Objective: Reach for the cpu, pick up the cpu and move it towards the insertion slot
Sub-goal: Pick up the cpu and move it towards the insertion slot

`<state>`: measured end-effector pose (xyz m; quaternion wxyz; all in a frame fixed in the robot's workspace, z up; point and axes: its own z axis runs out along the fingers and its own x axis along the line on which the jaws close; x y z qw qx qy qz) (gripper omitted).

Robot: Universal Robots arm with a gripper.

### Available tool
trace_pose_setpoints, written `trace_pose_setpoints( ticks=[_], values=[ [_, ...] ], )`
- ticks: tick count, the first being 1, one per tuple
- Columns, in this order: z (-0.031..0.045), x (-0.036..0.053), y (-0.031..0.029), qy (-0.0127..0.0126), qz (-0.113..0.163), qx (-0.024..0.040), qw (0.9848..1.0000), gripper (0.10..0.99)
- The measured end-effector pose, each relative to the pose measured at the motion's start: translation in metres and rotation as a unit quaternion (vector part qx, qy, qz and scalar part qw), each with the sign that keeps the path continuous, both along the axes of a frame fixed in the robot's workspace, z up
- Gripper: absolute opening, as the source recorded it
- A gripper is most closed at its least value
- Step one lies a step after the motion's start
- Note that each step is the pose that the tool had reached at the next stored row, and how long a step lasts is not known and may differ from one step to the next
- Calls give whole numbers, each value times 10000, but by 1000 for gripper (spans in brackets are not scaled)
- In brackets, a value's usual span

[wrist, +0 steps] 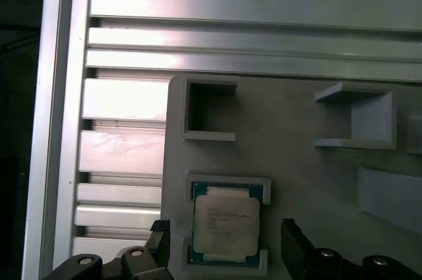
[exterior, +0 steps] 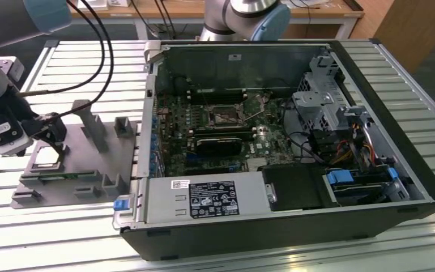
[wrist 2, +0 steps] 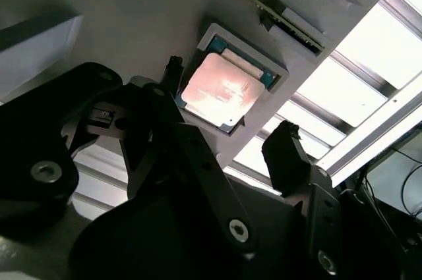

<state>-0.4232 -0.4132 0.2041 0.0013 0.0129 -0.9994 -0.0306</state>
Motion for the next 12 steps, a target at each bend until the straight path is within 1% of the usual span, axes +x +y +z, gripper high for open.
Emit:
trace_pose_setpoints(
  ticks=[7,9,10,12],
  values=[
    [-90,0,1,0,0,0,10000,761],
    [-108,0,1,-1,0,0,10000,749],
    [-112,-1,1,1,0,0,10000,678],
    [-120,0,2,1,0,-1,10000,678]
  ],
)
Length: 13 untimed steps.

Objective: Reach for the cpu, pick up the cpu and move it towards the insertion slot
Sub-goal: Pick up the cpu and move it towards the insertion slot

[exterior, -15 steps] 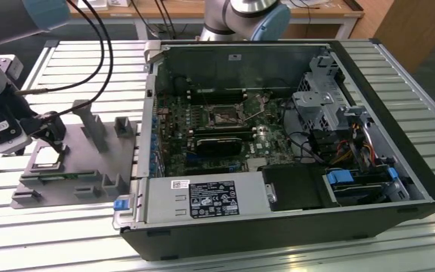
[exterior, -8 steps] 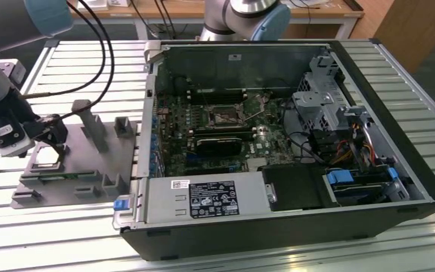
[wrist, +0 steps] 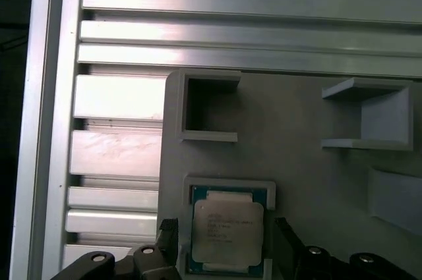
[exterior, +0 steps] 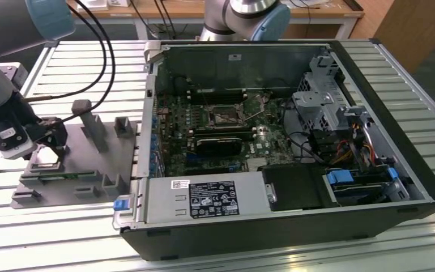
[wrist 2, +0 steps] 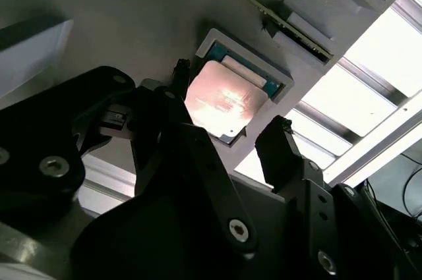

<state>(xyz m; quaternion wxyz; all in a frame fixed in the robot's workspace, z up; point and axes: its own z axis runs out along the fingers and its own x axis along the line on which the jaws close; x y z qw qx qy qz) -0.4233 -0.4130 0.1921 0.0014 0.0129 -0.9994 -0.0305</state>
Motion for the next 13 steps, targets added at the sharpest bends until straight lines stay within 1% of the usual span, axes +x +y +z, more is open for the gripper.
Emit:
trace_pose_setpoints(
  ticks=[5,6,13],
  values=[
    [-17,0,5,0,0,-4,10000,667],
    [-19,0,6,0,0,-4,10000,596],
    [-48,1,10,0,0,-9,10000,596]
  ],
)
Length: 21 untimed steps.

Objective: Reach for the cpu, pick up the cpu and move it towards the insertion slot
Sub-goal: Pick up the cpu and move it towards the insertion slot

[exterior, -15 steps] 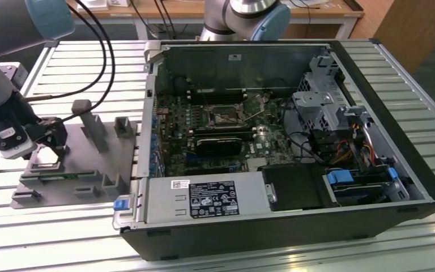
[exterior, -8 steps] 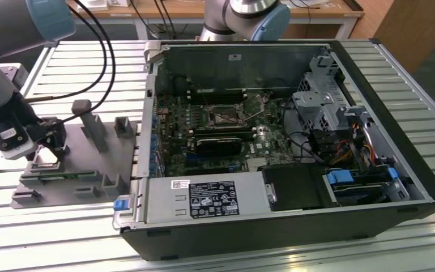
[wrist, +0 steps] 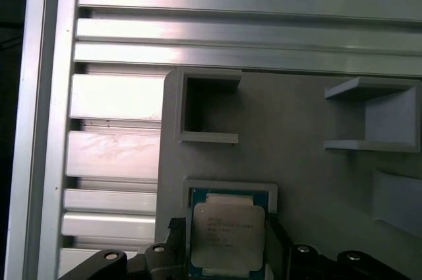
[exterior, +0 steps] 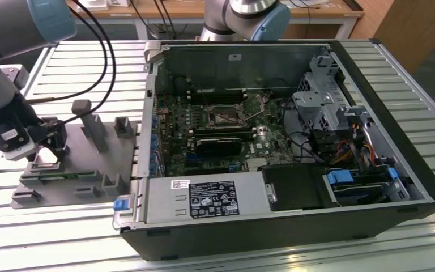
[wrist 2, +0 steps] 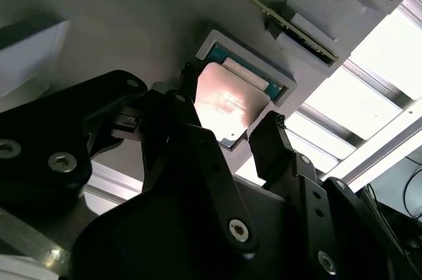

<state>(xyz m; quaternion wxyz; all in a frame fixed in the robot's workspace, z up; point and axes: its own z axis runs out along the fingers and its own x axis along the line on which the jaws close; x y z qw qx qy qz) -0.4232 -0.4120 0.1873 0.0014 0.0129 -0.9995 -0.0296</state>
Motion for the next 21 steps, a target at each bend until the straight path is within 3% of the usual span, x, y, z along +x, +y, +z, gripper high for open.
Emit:
trace_pose_setpoints(
  ticks=[7,14,21],
  values=[
    [-38,3,5,0,0,-11,10000,596],
    [-39,2,7,0,0,-11,10000,541],
    [32,3,10,-2,0,-12,10000,541]
  ],
)
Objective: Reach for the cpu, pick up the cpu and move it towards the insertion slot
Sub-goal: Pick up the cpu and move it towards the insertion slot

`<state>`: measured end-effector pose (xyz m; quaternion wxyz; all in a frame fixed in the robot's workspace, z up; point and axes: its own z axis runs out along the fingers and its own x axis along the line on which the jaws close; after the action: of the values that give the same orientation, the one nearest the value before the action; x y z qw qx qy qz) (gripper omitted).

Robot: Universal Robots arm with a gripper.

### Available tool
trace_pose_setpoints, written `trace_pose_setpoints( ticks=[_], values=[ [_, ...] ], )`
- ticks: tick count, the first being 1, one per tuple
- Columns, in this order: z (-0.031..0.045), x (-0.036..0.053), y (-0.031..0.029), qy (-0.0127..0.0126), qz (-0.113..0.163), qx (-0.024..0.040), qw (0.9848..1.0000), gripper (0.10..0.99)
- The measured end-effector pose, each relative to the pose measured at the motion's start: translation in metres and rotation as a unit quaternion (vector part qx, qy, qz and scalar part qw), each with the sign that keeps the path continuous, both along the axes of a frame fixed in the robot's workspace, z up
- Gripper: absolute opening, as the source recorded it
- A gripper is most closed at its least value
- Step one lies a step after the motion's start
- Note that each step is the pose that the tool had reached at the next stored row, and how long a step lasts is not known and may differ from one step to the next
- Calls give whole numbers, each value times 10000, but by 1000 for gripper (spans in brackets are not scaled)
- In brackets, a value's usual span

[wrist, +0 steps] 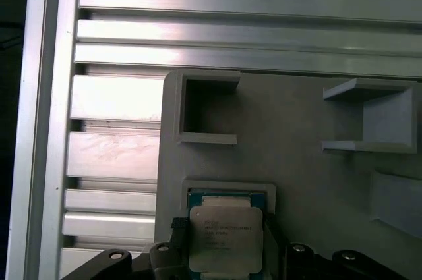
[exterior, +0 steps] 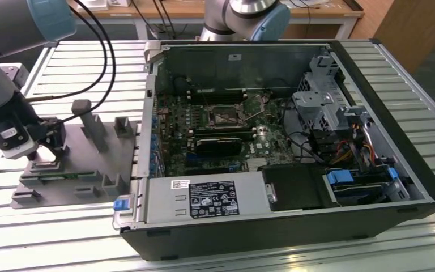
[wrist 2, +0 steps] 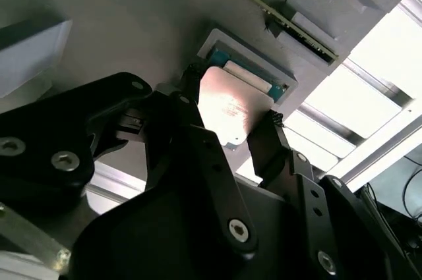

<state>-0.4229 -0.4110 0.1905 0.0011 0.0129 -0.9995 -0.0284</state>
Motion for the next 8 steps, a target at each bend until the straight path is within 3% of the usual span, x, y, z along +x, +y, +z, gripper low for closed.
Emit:
trace_pose_setpoints(
  ticks=[8],
  values=[
    [184,0,2,0,0,-1,10000,541]
  ],
)
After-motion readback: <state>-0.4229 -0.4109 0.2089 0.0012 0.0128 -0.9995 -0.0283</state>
